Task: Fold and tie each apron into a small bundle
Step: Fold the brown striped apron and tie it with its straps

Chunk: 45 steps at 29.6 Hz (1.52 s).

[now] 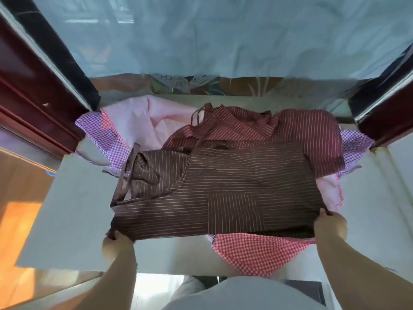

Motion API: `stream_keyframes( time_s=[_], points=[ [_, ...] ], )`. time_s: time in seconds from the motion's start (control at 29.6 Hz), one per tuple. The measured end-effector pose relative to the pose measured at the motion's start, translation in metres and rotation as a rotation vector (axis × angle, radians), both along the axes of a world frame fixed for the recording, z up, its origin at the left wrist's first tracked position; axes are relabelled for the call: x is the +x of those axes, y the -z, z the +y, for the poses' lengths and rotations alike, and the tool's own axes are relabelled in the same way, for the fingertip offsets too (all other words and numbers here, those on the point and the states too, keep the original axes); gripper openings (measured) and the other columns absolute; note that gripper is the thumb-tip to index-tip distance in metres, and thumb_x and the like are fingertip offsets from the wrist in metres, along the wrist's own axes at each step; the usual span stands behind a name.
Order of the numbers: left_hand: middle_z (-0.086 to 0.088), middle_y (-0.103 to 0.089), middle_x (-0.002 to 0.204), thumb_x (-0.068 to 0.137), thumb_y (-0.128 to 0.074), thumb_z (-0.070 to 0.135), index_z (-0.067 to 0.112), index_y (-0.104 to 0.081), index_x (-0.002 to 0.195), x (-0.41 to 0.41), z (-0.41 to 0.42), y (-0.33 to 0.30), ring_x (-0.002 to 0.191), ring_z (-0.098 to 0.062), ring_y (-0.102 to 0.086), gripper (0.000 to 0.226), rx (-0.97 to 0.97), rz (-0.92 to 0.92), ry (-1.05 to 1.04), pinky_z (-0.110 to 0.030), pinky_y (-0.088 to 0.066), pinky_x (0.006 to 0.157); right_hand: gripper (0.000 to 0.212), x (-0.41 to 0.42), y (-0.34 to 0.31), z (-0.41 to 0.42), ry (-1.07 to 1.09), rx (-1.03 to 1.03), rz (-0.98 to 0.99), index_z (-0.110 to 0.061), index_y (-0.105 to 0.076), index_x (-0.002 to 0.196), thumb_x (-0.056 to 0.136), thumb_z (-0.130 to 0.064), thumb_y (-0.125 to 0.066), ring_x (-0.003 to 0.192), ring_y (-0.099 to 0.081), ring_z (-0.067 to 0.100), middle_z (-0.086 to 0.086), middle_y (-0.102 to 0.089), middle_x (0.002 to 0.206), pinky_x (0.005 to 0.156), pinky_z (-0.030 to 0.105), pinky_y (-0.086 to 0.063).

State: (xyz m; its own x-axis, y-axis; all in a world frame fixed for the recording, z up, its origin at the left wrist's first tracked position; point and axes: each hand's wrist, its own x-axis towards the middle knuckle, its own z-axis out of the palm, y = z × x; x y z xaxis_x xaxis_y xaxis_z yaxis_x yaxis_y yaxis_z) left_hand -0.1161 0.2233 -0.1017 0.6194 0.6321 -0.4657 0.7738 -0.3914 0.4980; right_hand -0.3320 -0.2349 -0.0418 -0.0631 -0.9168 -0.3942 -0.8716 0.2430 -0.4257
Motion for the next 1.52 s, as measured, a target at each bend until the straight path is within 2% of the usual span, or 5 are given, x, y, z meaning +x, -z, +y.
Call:
stream_keyframes(
  time_s=[0.2, 0.57, 0.84, 1.22, 1.52],
  points=[
    [-0.014, -0.069, 0.096, 0.095, -0.049, 0.018, 0.004, -0.062, 0.110, 0.005, 0.003, -0.020, 0.092, -0.036, -0.065, 0.025, -0.208, 0.135, -0.156, -0.046, -0.050, 0.094, 0.051, 0.029, 0.006, 0.013, -0.083, -0.141, 0.368, -0.003, -0.035, 0.133, 0.090, -0.020, -0.057, 0.118, -0.041, 0.043, 0.026, -0.041, 0.130, 0.100, 0.053, -0.037],
    [-0.013, -0.065, 0.108, 0.093, -0.045, 0.007, 0.003, -0.059, 0.107, 0.016, 0.010, -0.046, 0.090, -0.023, -0.064, 0.021, -0.799, -0.211, -0.398, -0.036, -0.051, 0.091, 0.069, 0.149, 0.052, 0.211, -1.893, -0.337, 0.038, -0.026, -0.026, 0.149, 0.091, -0.041, -0.058, 0.147, -0.014, 0.030, 0.007, -0.019, 0.159, 0.116, 0.050, -0.008],
    [-0.002, -0.057, 0.075, 0.078, -0.055, 0.010, 0.005, -0.057, 0.071, 0.022, -0.053, -0.103, 0.076, -0.013, -0.053, 0.009, -0.802, -0.339, 0.264, -0.021, -0.047, 0.070, 0.059, 0.157, 0.065, 0.214, -1.707, -0.020, -0.092, -0.025, -0.030, 0.148, 0.096, -0.045, -0.048, 0.148, -0.011, 0.019, -0.001, -0.017, 0.159, 0.118, 0.040, -0.008],
    [0.002, -0.013, 0.160, 0.092, -0.059, 0.035, 0.022, -0.060, 0.114, -0.075, -0.216, -0.052, 0.148, -0.020, -0.006, 0.026, -0.400, -0.136, 1.775, -0.050, -0.007, 0.119, 0.092, 0.106, 0.022, 0.072, -0.280, 0.947, -0.657, -0.011, -0.064, 0.121, 0.079, -0.081, -0.022, 0.111, -0.063, 0.029, 0.015, -0.068, 0.115, 0.101, 0.046, -0.043],
    [-0.002, -0.033, 0.150, 0.096, -0.048, 0.035, 0.019, -0.045, 0.136, -0.051, -0.160, -0.013, 0.139, -0.022, -0.029, 0.043, 0.051, -0.330, 1.157, -0.044, -0.025, 0.116, 0.030, 0.092, 0.030, 0.082, -0.646, 0.231, -0.312, -0.011, -0.059, 0.122, 0.092, -0.011, -0.061, 0.105, -0.058, 0.018, -0.001, -0.061, 0.108, 0.084, 0.020, -0.044]
  ],
)
